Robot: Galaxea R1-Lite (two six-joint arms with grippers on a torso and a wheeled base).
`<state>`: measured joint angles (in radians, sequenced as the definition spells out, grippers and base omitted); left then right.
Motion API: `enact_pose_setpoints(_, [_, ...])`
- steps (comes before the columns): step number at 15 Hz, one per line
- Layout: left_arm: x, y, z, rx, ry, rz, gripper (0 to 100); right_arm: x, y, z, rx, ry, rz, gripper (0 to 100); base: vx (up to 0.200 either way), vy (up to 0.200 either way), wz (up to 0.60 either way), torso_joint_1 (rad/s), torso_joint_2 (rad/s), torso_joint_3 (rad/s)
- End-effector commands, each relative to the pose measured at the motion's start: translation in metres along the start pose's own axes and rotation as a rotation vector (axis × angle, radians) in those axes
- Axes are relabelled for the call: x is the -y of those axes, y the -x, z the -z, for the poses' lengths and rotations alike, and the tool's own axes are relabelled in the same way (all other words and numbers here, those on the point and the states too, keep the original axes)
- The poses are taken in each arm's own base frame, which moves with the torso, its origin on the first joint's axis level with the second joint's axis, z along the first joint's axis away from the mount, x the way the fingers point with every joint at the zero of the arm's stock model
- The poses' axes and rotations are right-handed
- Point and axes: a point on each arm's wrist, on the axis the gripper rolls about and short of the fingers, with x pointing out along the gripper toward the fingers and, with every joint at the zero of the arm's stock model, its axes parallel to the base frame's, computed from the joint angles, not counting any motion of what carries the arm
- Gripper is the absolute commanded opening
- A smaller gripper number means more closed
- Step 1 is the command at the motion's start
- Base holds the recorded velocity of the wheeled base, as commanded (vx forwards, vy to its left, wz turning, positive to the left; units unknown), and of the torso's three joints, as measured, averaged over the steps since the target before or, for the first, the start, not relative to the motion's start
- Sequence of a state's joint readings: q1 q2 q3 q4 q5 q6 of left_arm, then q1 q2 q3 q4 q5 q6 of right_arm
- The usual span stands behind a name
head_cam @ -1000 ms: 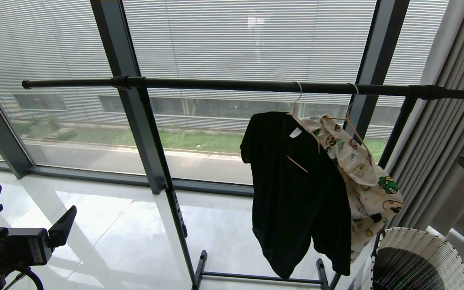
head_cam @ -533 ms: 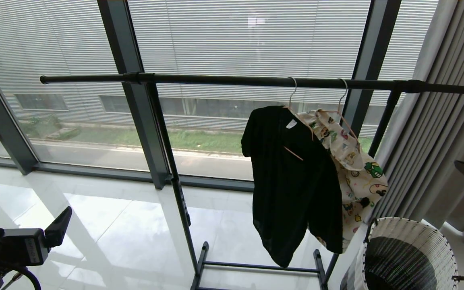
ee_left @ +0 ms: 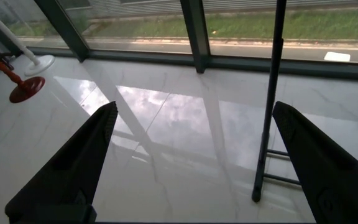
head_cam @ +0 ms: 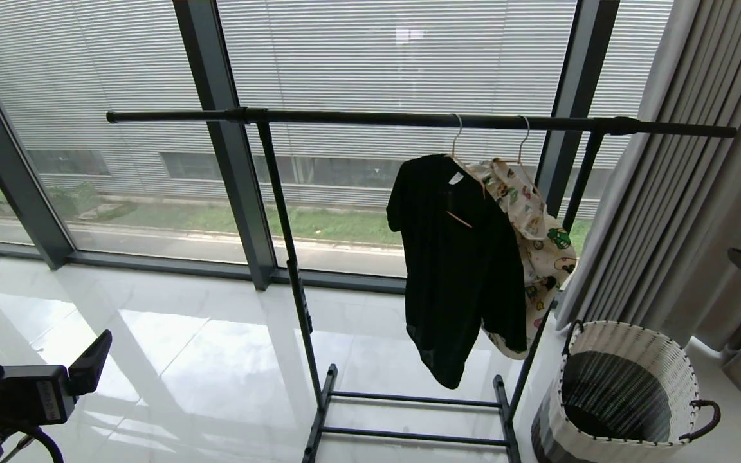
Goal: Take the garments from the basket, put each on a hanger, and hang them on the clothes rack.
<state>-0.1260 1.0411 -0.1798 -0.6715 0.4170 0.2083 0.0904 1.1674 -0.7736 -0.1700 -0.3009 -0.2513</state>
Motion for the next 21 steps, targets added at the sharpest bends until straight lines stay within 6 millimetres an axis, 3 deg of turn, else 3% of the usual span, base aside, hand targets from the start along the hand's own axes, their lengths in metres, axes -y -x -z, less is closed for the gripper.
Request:
enact_pose_setpoints(1, [-0.001, 0.001, -0.001, 0.006, 0.003, -0.002, 100, 0.000, -0.001, 0.000, -0.003, 0.001, -0.001, 100, 0.000, 0.000, 0.00, 0.000, 0.00, 0.000])
enact_pose_setpoints(5, [-0.001, 0.003, -0.001, 0.015, 0.005, -0.004, 100, -0.001, -0.001, 0.002, -0.006, 0.005, -0.005, 100, 0.000, 0.000, -0.30, -0.011, 0.03, 0.017])
enact_pose_setpoints(12, [-0.002, 0.003, -0.002, 0.016, 0.005, -0.004, 100, -0.001, 0.000, 0.002, -0.004, 0.011, -0.006, 100, 0.000, 0.000, -0.34, -0.200, 0.45, 0.251])
enact_pose_setpoints(16, [-0.001, 0.002, -0.002, 0.015, 0.003, -0.004, 100, -0.002, 0.000, 0.006, -0.016, 0.036, -0.006, 100, 0.000, 0.000, 0.00, -0.184, 0.45, 0.250])
enact_pose_setpoints(21, [-0.001, 0.002, -0.002, 0.012, 0.002, -0.003, 100, -0.006, -0.003, 0.018, 0.026, 0.069, 0.006, 100, 0.000, 0.000, 0.00, -0.017, 0.05, 0.029])
